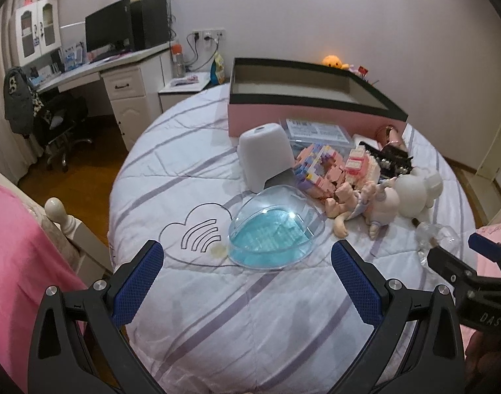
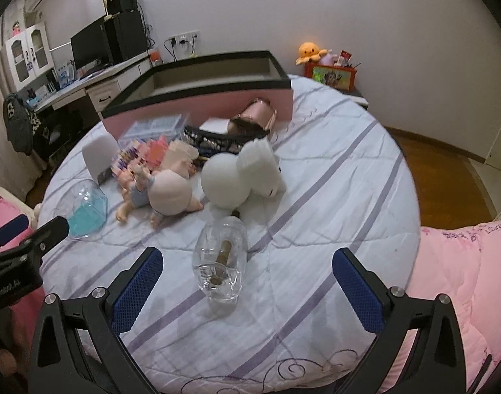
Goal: Organize rigid objects
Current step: 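Grasp the blue heart dish with the left tool while the right tool grasps the clear bottle, then lower the blue dish and clear bottle into the pink box and release both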
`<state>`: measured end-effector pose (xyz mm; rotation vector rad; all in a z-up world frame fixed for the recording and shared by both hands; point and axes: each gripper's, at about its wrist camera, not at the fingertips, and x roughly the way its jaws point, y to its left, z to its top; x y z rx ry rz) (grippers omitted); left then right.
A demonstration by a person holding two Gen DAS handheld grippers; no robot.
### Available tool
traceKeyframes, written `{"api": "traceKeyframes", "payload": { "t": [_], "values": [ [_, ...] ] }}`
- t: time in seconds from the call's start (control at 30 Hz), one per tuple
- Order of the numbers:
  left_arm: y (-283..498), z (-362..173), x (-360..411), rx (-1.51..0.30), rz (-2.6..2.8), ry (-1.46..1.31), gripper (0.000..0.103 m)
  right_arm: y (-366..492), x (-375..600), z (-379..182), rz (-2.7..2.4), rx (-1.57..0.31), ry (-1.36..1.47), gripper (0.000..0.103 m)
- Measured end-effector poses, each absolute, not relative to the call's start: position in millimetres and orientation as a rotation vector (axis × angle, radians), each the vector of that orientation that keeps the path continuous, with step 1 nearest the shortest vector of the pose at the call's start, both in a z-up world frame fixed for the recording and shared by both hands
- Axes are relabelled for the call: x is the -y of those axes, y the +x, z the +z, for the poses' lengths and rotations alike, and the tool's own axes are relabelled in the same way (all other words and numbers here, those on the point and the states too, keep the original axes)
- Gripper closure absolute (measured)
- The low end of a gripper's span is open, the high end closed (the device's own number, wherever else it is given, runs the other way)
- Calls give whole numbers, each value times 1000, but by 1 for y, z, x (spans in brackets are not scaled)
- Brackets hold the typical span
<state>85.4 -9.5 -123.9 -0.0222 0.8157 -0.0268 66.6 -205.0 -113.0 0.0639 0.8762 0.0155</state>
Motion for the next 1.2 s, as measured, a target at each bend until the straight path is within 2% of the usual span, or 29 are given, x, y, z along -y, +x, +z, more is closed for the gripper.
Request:
{"api": "traceKeyframes", "payload": {
  "t": [0.13, 0.3, 0.4, 0.47, 0.53, 0.57, 0.63, 0.97, 1.2],
  "values": [
    [98, -134, 15, -850, -32, -12, 0, 73, 209, -123, 22, -895, 83, 0],
    [111, -143, 20, -874, -32, 13, 0, 79, 211, -131, 33, -910, 76, 12],
    [117, -145, 20, -881, -42, 9, 0, 81, 209, -130, 42, -910, 54, 26],
    [122, -146, 18, -882, -64, -12, 2, 82, 207, -130, 62, -905, 42, 44],
    [125, -147, 17, -884, -90, -28, 19, 83, 203, -130, 84, -903, 30, 54],
    [127, -148, 16, -888, -103, -33, 31, 83, 201, -129, 93, -901, 22, 62],
    [127, -149, 15, -880, -120, -39, 32, 82, 199, -129, 110, -901, 20, 72],
    [129, -142, 8, -860, -161, -40, 32, 82, 206, -119, 124, -898, 54, 72],
    [128, -119, 5, -824, -172, -36, 32, 84, 209, -93, 183, -871, 95, 72]
  ]
}}
